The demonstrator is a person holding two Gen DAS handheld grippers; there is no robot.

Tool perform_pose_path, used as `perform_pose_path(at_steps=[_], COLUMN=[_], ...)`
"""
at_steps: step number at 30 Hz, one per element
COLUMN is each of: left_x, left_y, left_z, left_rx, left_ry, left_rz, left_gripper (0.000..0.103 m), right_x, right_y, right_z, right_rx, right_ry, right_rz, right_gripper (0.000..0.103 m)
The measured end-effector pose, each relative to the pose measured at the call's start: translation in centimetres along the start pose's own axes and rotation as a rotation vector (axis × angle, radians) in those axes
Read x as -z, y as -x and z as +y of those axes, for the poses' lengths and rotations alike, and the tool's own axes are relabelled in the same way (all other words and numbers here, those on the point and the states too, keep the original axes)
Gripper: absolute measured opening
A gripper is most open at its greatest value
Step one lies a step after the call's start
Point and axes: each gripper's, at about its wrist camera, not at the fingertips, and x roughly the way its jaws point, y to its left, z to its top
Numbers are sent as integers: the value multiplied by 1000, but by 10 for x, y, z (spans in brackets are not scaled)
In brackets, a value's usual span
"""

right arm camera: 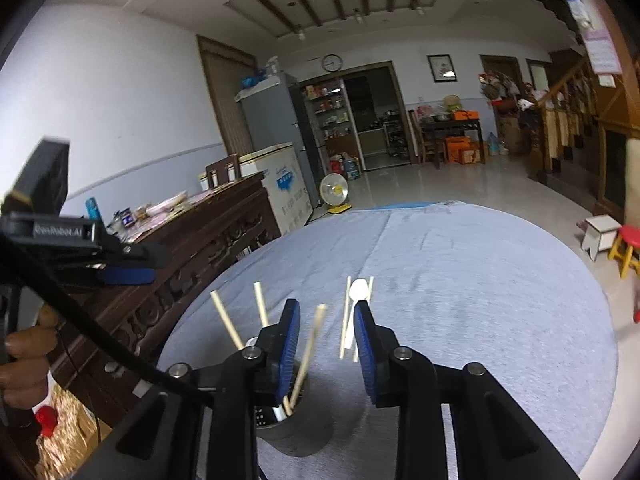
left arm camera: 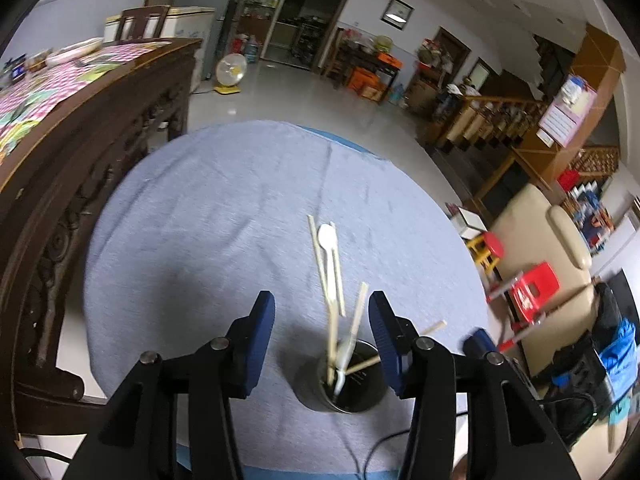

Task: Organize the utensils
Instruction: 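Move both open tools back to the remaining spoons and chopsticks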

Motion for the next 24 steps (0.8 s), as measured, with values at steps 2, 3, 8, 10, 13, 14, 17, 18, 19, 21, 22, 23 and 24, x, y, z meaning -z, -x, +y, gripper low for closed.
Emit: perform_pose_path(at_steps=[2,3,8,10,13,14,17,18,19,21,22,23,24], left_x=[-2,-3,-8,-10,-9,-8,-9,-11,-15,-23,-28,-33,-37], left_y=[-1,-2,-21,-36,-59,-68,-95,-104,-116,-140,-147,-159,-167], left_z=[11,18,55,66,81,85,93,94,95,94,93,90,87], left_rx=[-23,-33,-120,-154,-174,-189,-206,-211,-214,-225,-229,-224,-223], left_ry=[30,47,104,105,119,123,113,105,88,65,58,49,37], left_rz=[-2,-1,47,81,127,148,203,223,244,282,297,314,324], left_gripper=[51,52,54,54,54,54,54,54,54,54,54,54,54], right_x=[-2,-2,4,7,12,14,18,19,21,23,23,24,24], right_y=[3,4,2,-1,-10,-14,-25,-29,-32,-38,-41,-44,-47], right_z=[-11,-18,-61,-80,-105,-113,-132,-137,-141,-147,-148,-148,-150], right_rx=[7,13,62,87,114,120,136,140,143,146,149,149,144], right_ry=[-33,-51,-152,-197,-245,-254,-274,-285,-295,-309,-307,-306,-303], right_rz=[13,24,82,123,187,214,275,293,302,322,326,329,335], right_gripper=[38,44,48,48,48,48,48,48,48,48,48,48,48])
